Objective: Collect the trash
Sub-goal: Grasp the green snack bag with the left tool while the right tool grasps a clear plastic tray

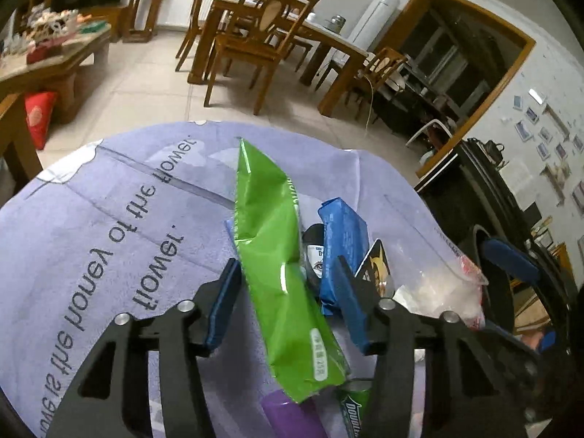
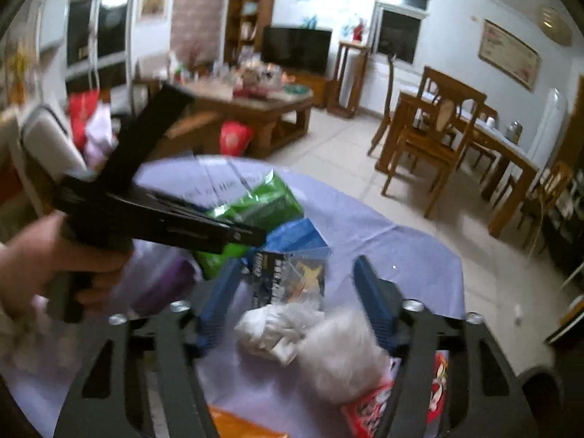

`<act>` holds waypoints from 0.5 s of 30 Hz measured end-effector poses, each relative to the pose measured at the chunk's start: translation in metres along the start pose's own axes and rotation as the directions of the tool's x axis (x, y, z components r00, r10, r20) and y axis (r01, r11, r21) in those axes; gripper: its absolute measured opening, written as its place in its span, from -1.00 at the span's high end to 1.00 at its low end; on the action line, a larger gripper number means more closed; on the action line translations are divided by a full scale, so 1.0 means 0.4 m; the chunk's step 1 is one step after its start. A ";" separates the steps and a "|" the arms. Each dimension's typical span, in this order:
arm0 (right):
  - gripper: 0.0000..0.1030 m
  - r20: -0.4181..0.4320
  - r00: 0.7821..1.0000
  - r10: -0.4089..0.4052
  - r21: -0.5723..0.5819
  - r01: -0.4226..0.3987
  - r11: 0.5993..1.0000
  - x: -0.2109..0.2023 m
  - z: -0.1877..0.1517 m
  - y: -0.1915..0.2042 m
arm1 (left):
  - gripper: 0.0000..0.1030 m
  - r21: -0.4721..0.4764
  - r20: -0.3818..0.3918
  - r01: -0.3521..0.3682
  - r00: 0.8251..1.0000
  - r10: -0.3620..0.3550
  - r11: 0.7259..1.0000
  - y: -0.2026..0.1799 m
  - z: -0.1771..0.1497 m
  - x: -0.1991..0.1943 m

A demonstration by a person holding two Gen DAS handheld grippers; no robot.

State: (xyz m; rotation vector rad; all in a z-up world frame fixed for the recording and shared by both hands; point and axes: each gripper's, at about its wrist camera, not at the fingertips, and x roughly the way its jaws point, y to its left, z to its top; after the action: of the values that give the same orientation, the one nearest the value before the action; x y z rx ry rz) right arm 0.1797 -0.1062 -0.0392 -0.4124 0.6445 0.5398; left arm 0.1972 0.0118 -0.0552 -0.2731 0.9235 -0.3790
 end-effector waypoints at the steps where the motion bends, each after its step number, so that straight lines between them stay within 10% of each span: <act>1: 0.23 -0.049 0.999 -0.005 -0.014 0.005 1.000 0.030 0.006 0.003 | 0.19 0.011 -0.001 0.005 1.000 -0.005 1.000 -0.002 -0.005 -0.001; 3: 0.47 -0.091 0.996 -0.002 -0.030 -0.001 1.000 0.059 0.000 0.005 | 0.53 0.040 0.004 0.012 1.000 -0.012 0.999 -0.016 -0.013 -0.008; 7: 0.86 -0.086 0.996 0.034 -0.018 -0.036 0.999 0.059 -0.038 0.012 | 0.59 0.092 0.025 -0.017 1.000 0.015 0.996 -0.039 -0.019 -0.013; 15: 0.89 0.044 0.993 0.109 0.117 -0.114 0.987 -0.021 -0.062 -0.011 | 0.61 0.066 0.128 0.053 0.990 -0.061 0.996 -0.033 -0.027 -0.098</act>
State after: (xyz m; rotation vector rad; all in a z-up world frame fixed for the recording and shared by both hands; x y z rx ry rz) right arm 0.1653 -0.1252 -0.0507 -0.2541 0.6631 0.6107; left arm 0.1647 0.0160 -0.0281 -0.2643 0.7754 -0.4368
